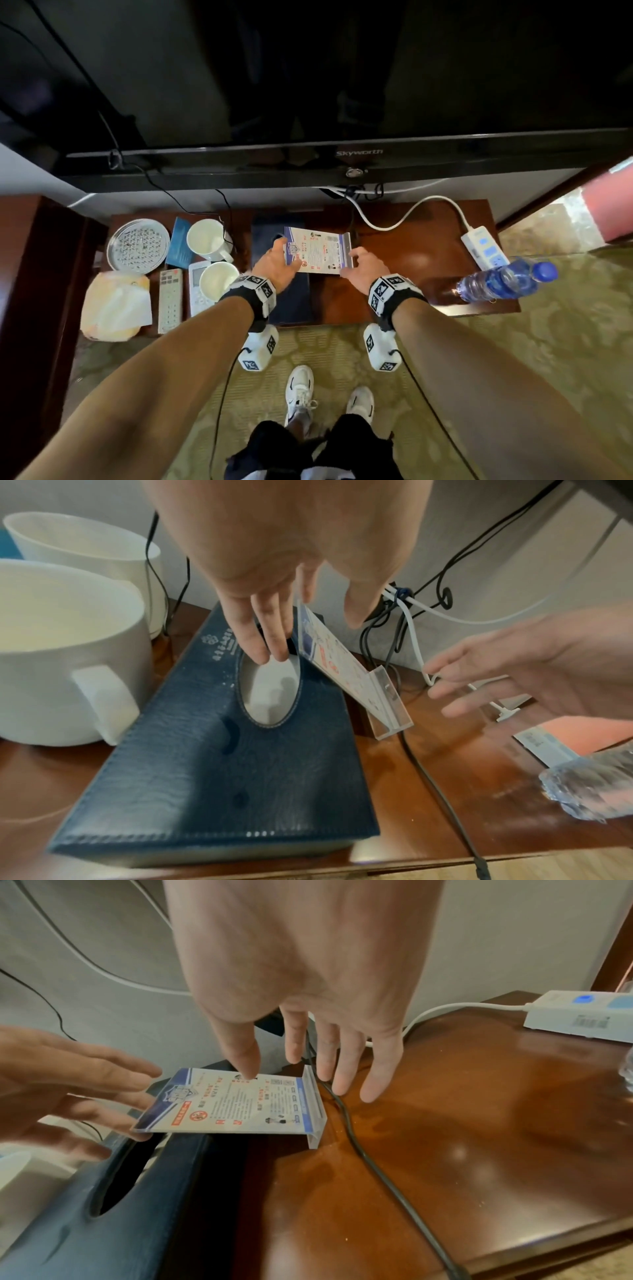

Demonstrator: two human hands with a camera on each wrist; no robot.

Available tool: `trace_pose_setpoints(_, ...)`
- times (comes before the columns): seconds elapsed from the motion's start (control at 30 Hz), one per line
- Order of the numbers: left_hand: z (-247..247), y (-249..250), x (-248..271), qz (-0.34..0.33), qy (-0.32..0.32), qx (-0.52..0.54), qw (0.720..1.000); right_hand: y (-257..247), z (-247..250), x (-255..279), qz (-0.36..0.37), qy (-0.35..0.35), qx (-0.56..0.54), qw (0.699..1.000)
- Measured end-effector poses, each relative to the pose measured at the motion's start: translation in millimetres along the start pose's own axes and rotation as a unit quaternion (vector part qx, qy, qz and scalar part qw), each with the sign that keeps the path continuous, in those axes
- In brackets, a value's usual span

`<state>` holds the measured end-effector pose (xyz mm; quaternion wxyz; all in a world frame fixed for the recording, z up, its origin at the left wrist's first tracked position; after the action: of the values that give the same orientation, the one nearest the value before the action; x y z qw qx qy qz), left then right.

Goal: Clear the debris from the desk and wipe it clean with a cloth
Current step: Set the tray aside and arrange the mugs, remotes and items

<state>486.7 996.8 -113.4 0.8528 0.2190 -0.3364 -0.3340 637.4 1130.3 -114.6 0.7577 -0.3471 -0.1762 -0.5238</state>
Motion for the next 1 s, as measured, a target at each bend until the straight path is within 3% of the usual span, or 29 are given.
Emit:
trace_pose_setpoints(0.37, 1.3, 1.0, -16.9, 0.032, -0.003, -0.013, 0.999, -13.8, -10.5, 0.3, 0.006, -0.004, 0.017, 1.0)
trace_pose_setpoints(0.57, -0.8, 11.0, -15.0, 0.02, -0.047, 0.152, 0.987, -18.6, -23.0, 7.4, 0.061, -0.009, 0.071, 0.996)
trace_pose_setpoints(0.8, 10.2, 27.7, -10.2, 0.013, -0.046, 0.241, 0.969, -12.2, -23.1, 17.1, 0.091, 0.068, 0.091, 0.989)
trace_pose_setpoints(1.0, 19.8, 43.9, 11.7, 0.001, -0.064, 0.352, 0.934, -12.6, -3.6, 34.7, 0.147, 0.114, 0.138, 0.973)
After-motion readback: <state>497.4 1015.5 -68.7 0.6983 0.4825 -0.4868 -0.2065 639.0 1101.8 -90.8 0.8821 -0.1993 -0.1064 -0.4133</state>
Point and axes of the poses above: each hand's wrist, its own x-axis away from the middle knuckle, its own z-axis out of the back of the hand, y = z × x, the point moved 2 cm from there along -x, towards the middle knuckle, and after that the axes turned 9 degrees about -z, right-handed, at the moved point
